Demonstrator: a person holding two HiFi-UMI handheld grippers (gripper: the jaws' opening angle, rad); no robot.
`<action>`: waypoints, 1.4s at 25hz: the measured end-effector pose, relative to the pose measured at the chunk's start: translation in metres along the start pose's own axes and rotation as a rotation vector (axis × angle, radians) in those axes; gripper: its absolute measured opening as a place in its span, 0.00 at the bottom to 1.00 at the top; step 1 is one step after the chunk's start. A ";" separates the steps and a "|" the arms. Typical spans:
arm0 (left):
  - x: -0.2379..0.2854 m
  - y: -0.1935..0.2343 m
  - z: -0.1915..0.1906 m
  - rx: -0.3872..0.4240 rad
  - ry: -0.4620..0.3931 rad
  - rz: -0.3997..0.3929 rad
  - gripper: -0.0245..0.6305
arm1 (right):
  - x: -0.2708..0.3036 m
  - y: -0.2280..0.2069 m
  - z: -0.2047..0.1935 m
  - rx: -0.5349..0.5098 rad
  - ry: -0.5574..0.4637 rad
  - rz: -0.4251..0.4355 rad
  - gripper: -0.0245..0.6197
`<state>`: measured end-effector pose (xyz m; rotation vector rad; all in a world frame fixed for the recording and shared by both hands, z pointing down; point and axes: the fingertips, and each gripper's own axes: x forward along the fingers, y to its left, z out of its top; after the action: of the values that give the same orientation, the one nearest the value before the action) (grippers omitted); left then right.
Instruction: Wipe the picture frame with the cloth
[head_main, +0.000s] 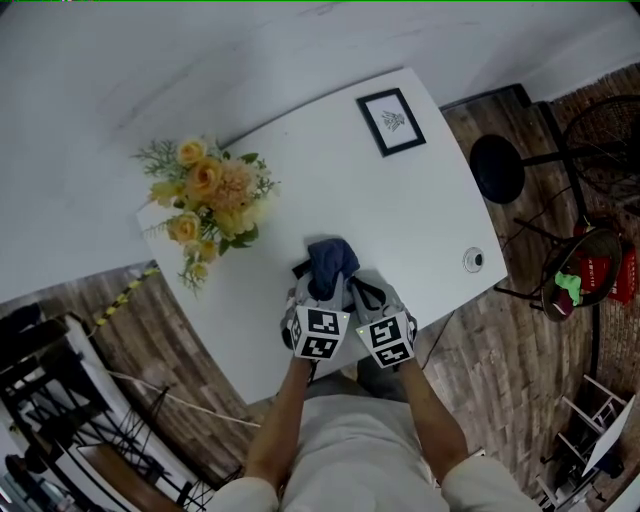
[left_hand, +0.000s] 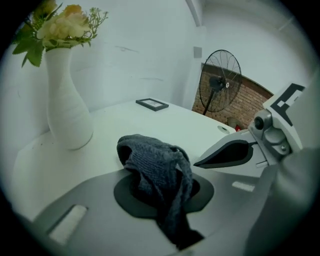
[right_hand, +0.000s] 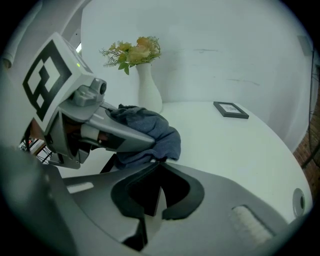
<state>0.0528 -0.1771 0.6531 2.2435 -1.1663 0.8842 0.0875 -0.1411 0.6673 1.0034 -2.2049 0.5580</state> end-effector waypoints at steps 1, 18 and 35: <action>0.001 0.002 -0.002 -0.002 0.011 0.004 0.16 | 0.000 0.000 0.000 -0.002 -0.001 -0.001 0.04; -0.012 0.015 -0.021 -0.034 0.070 0.012 0.16 | 0.000 -0.001 -0.001 0.005 0.000 -0.040 0.05; -0.059 0.034 -0.066 -0.045 0.117 0.084 0.16 | 0.001 -0.003 -0.001 0.041 -0.013 -0.034 0.05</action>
<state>-0.0229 -0.1206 0.6602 2.0909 -1.2214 0.9985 0.0895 -0.1426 0.6693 1.0668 -2.1917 0.5855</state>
